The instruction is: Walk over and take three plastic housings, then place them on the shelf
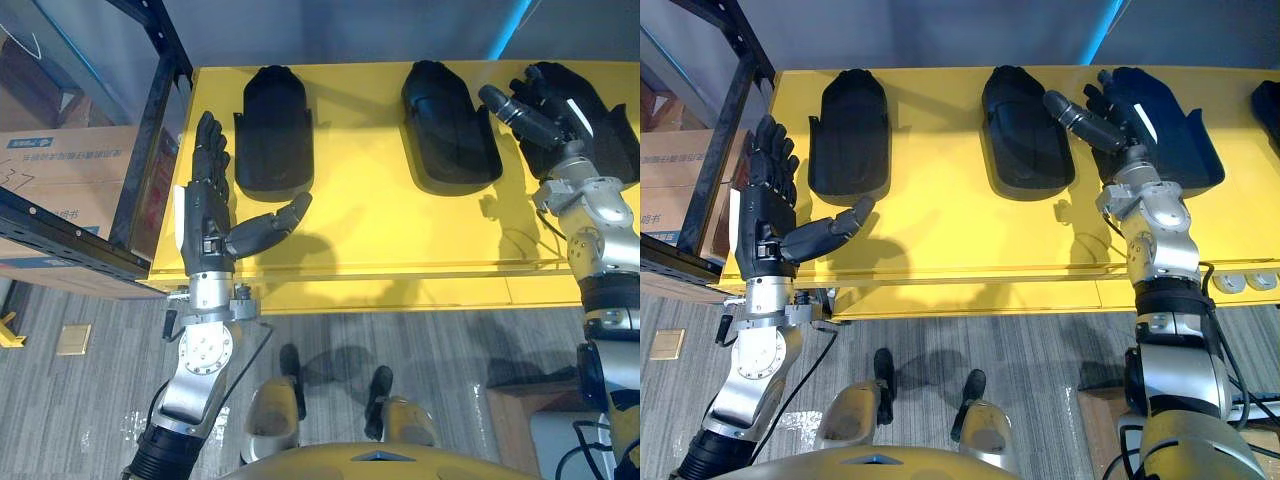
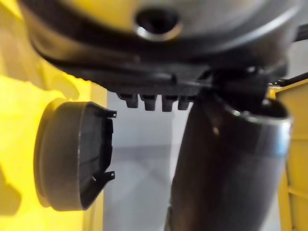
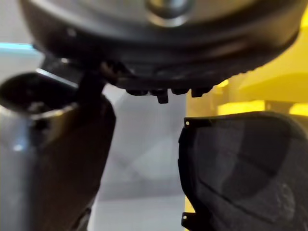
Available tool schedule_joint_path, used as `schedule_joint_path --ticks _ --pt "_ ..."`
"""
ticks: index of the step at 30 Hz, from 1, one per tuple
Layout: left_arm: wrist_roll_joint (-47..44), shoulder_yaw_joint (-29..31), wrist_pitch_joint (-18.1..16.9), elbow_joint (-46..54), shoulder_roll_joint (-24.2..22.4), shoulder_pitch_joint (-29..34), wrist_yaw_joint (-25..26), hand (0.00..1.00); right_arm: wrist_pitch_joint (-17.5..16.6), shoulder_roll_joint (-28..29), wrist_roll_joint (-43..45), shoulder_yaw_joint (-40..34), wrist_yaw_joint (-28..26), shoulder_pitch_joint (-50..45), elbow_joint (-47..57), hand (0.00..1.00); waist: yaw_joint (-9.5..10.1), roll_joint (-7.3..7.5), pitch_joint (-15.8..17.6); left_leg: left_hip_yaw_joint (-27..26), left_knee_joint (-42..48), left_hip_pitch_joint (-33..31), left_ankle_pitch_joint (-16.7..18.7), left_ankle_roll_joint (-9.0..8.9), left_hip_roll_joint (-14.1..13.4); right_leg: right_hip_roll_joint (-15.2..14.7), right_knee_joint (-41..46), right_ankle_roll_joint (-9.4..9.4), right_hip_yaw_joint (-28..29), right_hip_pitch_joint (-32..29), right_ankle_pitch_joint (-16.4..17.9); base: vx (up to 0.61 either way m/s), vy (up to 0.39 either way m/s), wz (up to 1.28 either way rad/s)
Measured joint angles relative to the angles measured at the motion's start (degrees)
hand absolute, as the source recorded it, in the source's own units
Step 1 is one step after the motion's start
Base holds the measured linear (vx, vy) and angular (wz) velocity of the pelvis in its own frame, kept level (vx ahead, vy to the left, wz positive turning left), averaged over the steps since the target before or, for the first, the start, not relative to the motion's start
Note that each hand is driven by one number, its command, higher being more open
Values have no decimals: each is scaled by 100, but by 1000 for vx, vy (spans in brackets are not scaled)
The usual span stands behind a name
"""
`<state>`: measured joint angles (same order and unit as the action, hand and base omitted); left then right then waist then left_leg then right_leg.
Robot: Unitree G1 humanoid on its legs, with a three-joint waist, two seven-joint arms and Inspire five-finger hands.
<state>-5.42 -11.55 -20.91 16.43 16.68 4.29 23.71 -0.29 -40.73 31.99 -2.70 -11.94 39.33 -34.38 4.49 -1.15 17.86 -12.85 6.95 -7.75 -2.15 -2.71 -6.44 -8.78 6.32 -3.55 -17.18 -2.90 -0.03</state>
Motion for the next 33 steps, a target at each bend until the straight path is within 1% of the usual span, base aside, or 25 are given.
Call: schedule_joint_path --ticks 2,7,16,19,26,33 --pt "144 1 3 0 0 -12 5 100 2 0 0 108 -23 1 -119 100 9 0 0 21 0 0 0 0 4 -12 55 -1 -21 -10 37 0 7 5" --pt "146 1 3 -1 1 -46 33 100 10 1 -2 275 -58 11 -145 100 19 -5 3 26 -12 -8 -2 2 -4 -7 53 1 -19 -28 43 0 0 0" --pt "149 0 4 -9 13 -61 45 100 10 25 -5 369 -165 240 -264 100 29 -6 5 4 -41 -14 -26 1 -15 2 50 2 -17 -49 42 0 0 0" --pt "149 2 3 -26 24 -129 46 100 10 27 -7 387 -226 277 -392 100 60 -2 7 -1 -149 17 -95 -9 -11 10 47 4 -28 -57 41 0 0 0" --pt "151 2 3 -35 29 -158 21 100 10 64 -11 398 -272 290 -422 100 63 16 16 4 -375 150 -228 -29 -15 39 39 7 -48 -20 39 0 0 0" --pt "172 2 3 -104 148 -143 -43 100 9 67 -21 400 -222 292 -498 100 54 80 31 9 -750 368 -434 -57 -15 96 -18 15 -69 59 33 0 0 0"
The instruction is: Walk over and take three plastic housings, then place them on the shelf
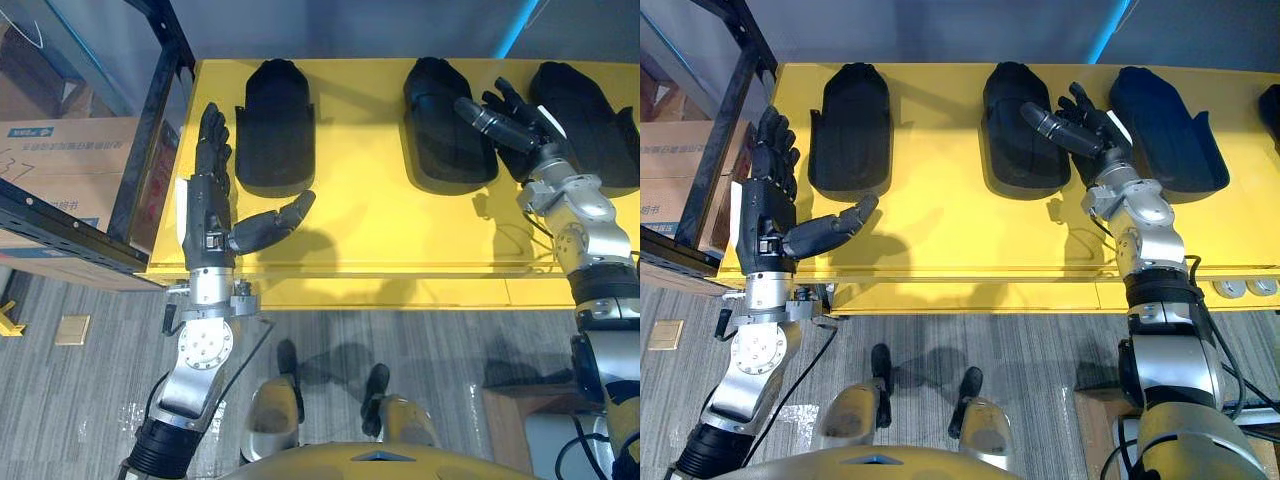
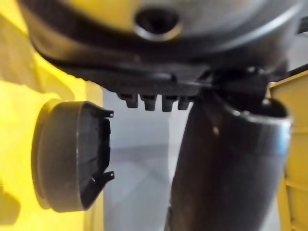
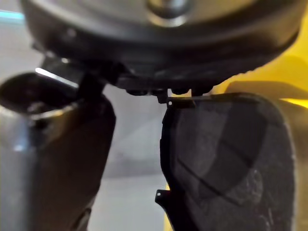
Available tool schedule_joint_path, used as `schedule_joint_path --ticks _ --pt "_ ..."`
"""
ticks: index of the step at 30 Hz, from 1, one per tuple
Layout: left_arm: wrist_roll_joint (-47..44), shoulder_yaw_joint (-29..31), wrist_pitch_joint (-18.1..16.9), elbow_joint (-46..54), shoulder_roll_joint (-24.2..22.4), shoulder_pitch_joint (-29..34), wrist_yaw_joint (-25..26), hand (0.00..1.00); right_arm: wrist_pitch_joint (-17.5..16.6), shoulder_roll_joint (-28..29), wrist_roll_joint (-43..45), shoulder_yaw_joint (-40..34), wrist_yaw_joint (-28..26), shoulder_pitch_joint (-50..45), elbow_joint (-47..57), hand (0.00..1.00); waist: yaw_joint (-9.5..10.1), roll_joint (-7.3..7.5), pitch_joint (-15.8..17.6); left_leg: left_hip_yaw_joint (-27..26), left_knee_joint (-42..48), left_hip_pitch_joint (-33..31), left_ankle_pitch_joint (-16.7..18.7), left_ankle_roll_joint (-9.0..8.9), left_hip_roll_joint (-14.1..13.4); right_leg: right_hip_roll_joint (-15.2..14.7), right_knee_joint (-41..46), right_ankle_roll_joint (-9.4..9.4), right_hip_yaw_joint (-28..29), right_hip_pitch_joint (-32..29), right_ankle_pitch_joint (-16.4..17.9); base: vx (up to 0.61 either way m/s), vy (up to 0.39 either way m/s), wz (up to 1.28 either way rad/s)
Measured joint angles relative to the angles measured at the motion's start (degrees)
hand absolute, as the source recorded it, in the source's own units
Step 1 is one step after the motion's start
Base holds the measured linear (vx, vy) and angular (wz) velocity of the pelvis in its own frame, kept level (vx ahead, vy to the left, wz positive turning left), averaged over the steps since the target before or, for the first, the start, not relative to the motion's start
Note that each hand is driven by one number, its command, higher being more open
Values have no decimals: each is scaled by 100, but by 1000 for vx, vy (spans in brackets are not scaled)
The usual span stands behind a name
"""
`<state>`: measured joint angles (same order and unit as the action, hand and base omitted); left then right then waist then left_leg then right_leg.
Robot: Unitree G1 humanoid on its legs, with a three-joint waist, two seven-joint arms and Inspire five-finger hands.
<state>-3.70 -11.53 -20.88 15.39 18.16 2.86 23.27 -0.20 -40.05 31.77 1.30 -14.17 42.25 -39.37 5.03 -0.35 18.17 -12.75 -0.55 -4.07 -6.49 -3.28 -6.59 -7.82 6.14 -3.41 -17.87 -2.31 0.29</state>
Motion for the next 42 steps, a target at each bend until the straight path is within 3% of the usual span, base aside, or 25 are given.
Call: schedule_joint_path --ticks 5,10,15,17,20,26,29,30,32,37,42 --pt "20 44 -1 -60 38 190 2 100 -24 6 -8 -62 329 -87 42 100 -58 69 -19 -14 -225 222 -58 -18 14 40 -132 3 5 167 -10 8 0 0" --pt "205 409 -4 -55 -7 521 37 100 -111 59 -848 -876 1074 -1395 1954 100 -142 152 -67 -10 -392 283 -111 -38 29 106 -259 -3 3 206 -22 55 -13 1" --pt "306 783 -4 21 -239 718 328 100 -532 1163 -1629 -1433 1776 -3055 3911 100 -394 286 -276 -126 -411 445 -15 -60 88 110 -411 -28 151 332 -38 67 9 -17" --pt "656 821 -19 97 -337 734 551 100 -740 1721 -2484 -1428 2139 -3934 4424 100 -503 317 -453 -245 -386 479 77 -61 95 106 -450 -52 279 326 -53 32 20 -23" --pt "899 914 -62 277 -598 858 802 100 -1043 2344 -3160 -1435 2709 -4719 4553 100 -626 311 -616 -406 -367 550 156 -39 103 95 -514 -75 430 344 -91 20 22 -27" --pt "1430 1068 -402 536 -1035 1155 1683 100 -1540 3454 -3347 -1541 3980 -6017 4688 100 -716 182 -820 -645 -345 692 280 -57 53 100 -531 -81 592 403 -97 23 7 -18" --pt "1911 1091 -689 770 -1157 1371 2424 100 -1585 3935 -3283 -1501 4302 -6452 4388 100 -696 195 -922 -747 -238 765 397 -52 1 97 -536 -73 661 477 -87 29 11 -14" --pt "2186 1095 -819 866 -1175 1421 2807 100 -1623 4060 -3166 -1493 4361 -6540 3899 100 -696 207 -1013 -746 -210 768 427 -51 -9 97 -544 -68 646 506 -82 0 0 0" --pt "2312 1153 -980 1047 -1188 1499 3091 100 -1630 4112 -3083 -1473 4346 -6538 3126 100 -681 198 -1055 -744 -193 803 471 -73 -8 87 -561 -69 625 582 -80 7 6 4" --pt "2474 1521 -1028 1180 -1260 1578 3606 100 -1629 4339 -2785 -1402 4205 -6531 1159 100 -632 78 -1357 -739 -263 849 468 -71 -3 45 -628 -96 351 764 -28 13 6 24" --pt "3341 1779 -1038 1255 -1383 1578 4672 100 -1595 4383 -2454 -1407 3862 -6273 -171 100 -504 55 -1447 -594 -287 843 412 -67 28 1 -634 -132 86 861 12 11 6 26"
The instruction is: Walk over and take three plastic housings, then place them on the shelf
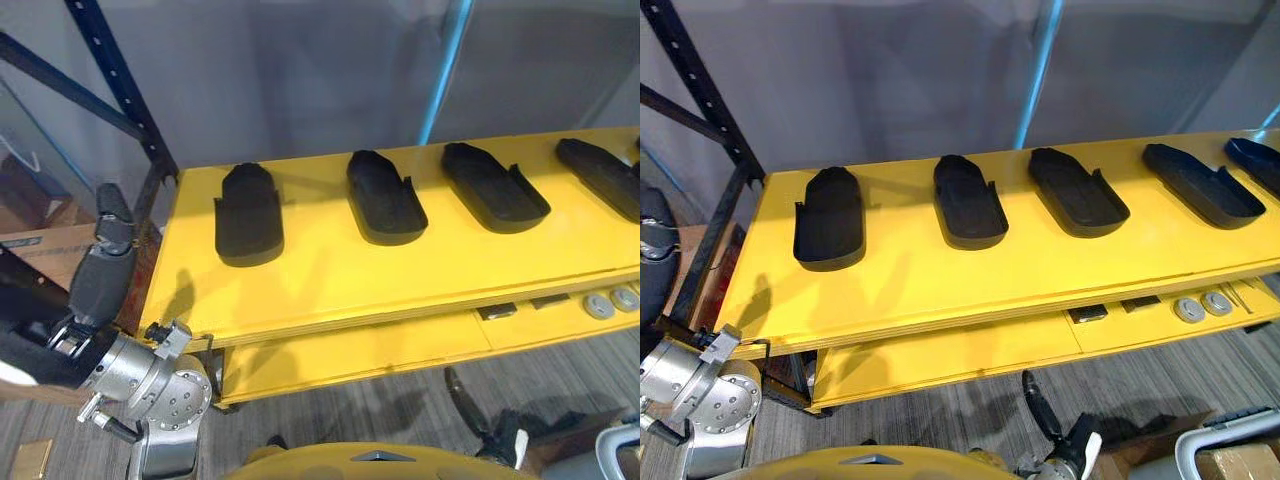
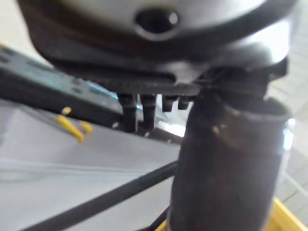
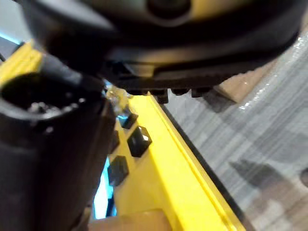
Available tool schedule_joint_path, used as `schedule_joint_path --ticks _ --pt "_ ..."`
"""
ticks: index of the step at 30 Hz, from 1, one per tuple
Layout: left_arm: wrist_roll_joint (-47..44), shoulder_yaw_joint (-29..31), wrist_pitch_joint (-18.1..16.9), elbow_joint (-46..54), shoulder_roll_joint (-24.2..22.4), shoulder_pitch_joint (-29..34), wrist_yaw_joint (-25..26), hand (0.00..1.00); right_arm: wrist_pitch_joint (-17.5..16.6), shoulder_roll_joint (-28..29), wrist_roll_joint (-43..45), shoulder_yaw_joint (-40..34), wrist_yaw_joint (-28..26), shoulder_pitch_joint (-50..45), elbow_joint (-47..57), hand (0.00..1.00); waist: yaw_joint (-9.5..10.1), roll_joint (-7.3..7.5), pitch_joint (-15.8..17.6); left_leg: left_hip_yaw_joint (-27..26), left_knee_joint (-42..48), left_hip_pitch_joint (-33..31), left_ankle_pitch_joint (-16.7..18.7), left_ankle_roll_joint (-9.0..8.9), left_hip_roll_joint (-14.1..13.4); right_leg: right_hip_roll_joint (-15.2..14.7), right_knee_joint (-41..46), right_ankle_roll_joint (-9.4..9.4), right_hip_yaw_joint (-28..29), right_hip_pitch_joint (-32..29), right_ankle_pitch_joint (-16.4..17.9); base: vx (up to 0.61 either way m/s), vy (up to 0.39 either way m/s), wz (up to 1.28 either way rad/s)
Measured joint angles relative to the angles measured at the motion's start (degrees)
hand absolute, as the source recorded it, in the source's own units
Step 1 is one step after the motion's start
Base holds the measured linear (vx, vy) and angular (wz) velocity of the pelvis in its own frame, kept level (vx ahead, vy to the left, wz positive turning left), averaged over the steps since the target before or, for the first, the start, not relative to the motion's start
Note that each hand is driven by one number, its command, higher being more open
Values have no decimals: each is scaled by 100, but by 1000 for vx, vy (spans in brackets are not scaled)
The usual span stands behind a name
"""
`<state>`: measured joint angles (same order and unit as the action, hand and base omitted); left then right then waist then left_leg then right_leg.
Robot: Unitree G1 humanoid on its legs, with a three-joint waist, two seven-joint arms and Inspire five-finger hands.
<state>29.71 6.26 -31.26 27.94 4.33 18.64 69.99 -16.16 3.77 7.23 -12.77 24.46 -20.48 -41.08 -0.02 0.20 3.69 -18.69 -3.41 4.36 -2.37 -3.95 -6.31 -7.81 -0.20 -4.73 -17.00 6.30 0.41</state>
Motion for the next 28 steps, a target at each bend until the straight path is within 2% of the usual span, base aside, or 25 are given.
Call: schedule_joint_path --ticks 5,8,11,12,13,14,16,17,18,22,23,25,28 --pt "264 374 -40 851 -127 -26 676 100 70 -71 258 -80 -310 278 -722 100 106 131 -47 259 -162 -5 -131 9 72 -43 0 -31 -288 96 60 24 4 30" --pt "165 730 181 1035 -153 -38 728 100 99 -126 253 -119 -457 345 -899 100 163 140 -53 333 -162 -8 -138 16 106 -74 1 -51 -366 142 76 29 15 18" --pt "-541 1057 526 966 -252 -37 488 100 225 -187 258 -124 -658 513 -1014 100 161 134 -56 440 -163 -12 -153 37 160 -116 2 -74 -464 201 96 14 18 17" --pt "-1078 1193 599 713 -282 -24 237 100 290 -213 274 -125 -757 573 -1044 100 170 132 -54 459 -163 -17 -159 45 171 -123 3 -76 -481 204 98 10 20 10" --pt "-1737 1390 716 83 -333 -20 -278 100 358 -244 345 -117 -895 609 -1054 100 191 120 -52 480 -164 -17 -163 50 177 -127 3 -75 -504 221 106 7 15 8" --pt "-1892 1417 754 -90 -341 -19 -394 100 369 -254 378 -112 -923 617 -1063 100 200 119 -49 481 -164 -15 -162 49 177 -127 3 -74 -507 224 108 7 8 5" --pt "-2985 1448 1074 -1618 -360 -20 -1428 100 580 -335 522 -32 -1202 707 -1103 100 286 98 -24 509 -164 13 -166 48 183 -129 2 -78 -544 273 130 11 1 5" --pt "-3286 1427 1120 -2048 -360 -16 -1740 100 609 -342 550 -16 -1271 716 -1105 100 287 108 -19 532 -164 13 -168 47 186 -132 7 -72 -568 282 138 16 -4 13" --pt "-3933 1409 1231 -2828 -402 -13 -2385 100 705 -338 710 -5 -1448 745 -1103 100 281 133 -8 557 -164 13 -169 47 186 -133 15 -81 -596 294 160 24 -7 10" --pt "-6162 1423 1271 -5161 -603 -16 -4179 100 1177 -210 1202 -31 -1986 820 -1113 100 299 308 70 528 -163 45 -158 21 184 -140 24 -77 -592 313 199 50 -3 -2" --pt "-6513 1501 1350 -5797 -680 -14 -4623 100 1320 -146 1235 -125 -2085 851 -1131 100 313 352 101 465 -163 127 -144 14 186 -149 26 -85 -541 360 216 71 5 -16" --pt "-6851 1655 1609 -6636 -735 -19 -5146 100 1468 -125 1247 -294 -2178 909 -1174 100 320 356 112 362 -164 242 -86 0 196 -175 43 -106 -460 428 257 66 17 -23" --pt "-7219 1950 1958 -7529 -782 -135 -5831 100 1710 -133 1236 -645 -2273 1023 -1221 100 315 272 145 232 -165 401 12 -53 189 -193 123 -108 -359 475 341 51 18 -18"
